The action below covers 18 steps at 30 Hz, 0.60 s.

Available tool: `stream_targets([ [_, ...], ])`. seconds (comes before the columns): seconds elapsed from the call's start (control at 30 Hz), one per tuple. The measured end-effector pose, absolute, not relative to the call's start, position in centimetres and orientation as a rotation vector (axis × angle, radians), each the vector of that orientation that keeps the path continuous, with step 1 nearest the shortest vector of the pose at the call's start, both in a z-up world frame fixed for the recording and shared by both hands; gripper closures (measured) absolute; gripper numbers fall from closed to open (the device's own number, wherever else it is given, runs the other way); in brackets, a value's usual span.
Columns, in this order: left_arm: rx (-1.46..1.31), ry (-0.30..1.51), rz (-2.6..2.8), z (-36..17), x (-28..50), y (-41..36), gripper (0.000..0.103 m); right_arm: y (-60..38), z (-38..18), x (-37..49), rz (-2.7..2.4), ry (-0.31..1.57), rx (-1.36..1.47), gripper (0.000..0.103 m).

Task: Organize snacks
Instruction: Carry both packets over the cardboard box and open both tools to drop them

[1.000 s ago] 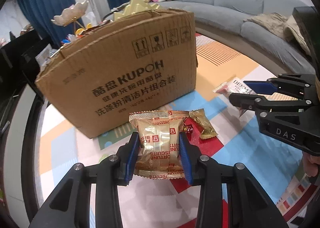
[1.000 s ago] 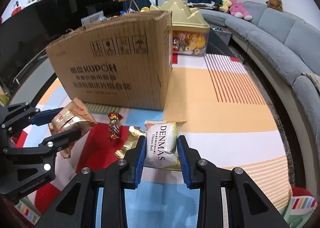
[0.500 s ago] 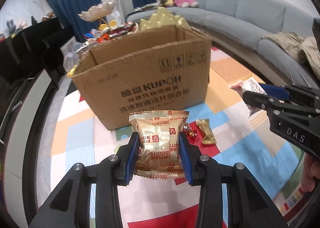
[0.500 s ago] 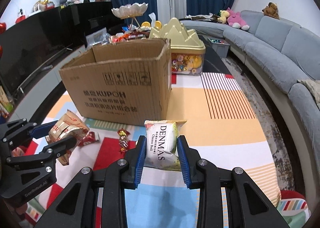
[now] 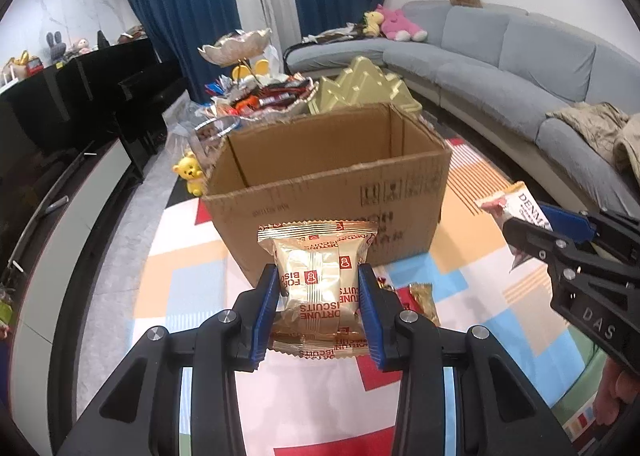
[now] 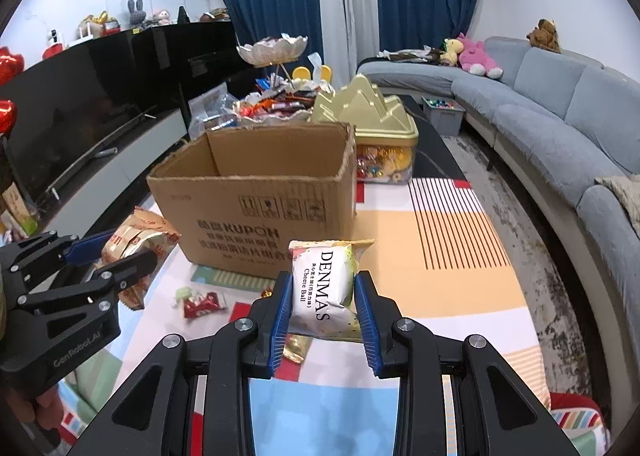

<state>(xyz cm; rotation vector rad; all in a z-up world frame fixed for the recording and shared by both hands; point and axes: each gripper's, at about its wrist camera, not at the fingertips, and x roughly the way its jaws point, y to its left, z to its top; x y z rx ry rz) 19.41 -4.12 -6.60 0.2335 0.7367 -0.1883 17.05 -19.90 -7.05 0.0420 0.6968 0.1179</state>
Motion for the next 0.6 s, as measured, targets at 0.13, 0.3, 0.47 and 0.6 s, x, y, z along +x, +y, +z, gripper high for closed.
stream_targets([
  [0.13, 0.227, 0.716, -0.179, -5.5, 19.7, -4.0, 0.064, -19.5, -5.9, 17.2, 0.126, 0.680, 0.042, 0.070],
  [0.3, 0.217, 0.693, -0.172, -4.0, 20.7, -3.7, 0.064, -19.1, -4.2, 17.8, 0.129, 0.646, 0.043, 0.070],
  [0.47, 0.215, 0.666, -0.169, -2.6, 21.9, -3.6, 0.064, -19.0, -2.8, 18.8, 0.129, 0.618, 0.050, 0.070],
  [0.6, 0.217, 0.649, -0.161, -1.5, 23.3, -3.4, 0.064, -18.7, -1.6, 20.0, 0.132, 0.592, 0.056, 0.070],
])
